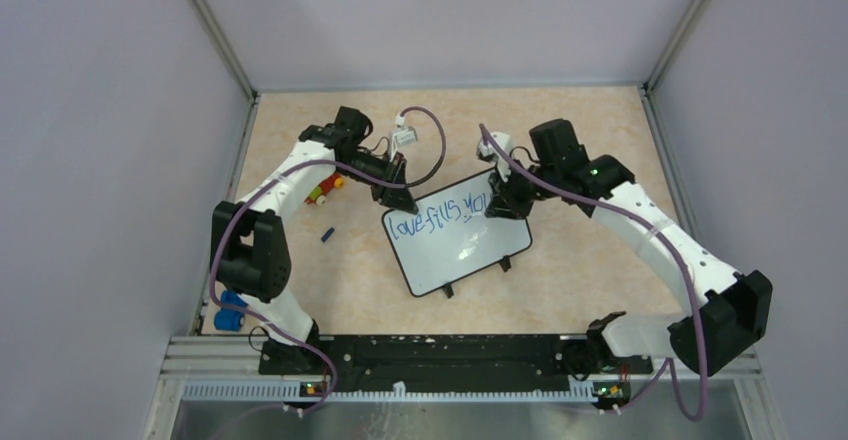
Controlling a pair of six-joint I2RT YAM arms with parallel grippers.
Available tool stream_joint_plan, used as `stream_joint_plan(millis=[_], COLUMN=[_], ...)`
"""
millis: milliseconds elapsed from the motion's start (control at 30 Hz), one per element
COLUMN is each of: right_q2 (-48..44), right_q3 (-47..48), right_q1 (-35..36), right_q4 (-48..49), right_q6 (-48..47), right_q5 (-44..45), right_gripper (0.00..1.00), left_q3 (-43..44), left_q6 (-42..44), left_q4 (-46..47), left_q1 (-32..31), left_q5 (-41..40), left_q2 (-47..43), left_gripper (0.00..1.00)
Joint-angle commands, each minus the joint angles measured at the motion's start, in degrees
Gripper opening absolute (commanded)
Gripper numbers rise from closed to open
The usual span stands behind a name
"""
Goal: Write a sentence on the whiteboard
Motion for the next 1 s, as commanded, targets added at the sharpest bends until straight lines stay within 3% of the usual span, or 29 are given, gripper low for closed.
stream_joint_plan(millis=[0,433,567,967], right_q2=[-1.56,-3.57,-3.07,-1.16], right_q3=[-3.1,-11.7,-13.78,-16.54], right_q1=[3.42,15.33,19.36,22.36], right_q4=[5.38,19.7,23.06,28.64], right_q6=[3.62,7.32,5.74,4.46], right_q5=[-1.41,7.24,13.24,17.43], right_gripper=[0.0,0.0,0.0,0.0], left_q3=[-0.5,-0.82,-0.95,-1.09], left_q6=[1.26,1.09,0.96,0.91], left_q4=[-0.02,0.17,0.23,0.37], left_q1=[-0.08,0.47,0.48,0.47], left_q5=[1.32,1.35,1.34,1.29], left_q2=[-1.95,-1.64,-1.73,-1.85], left_gripper=[0.32,0.35,0.31,0.17])
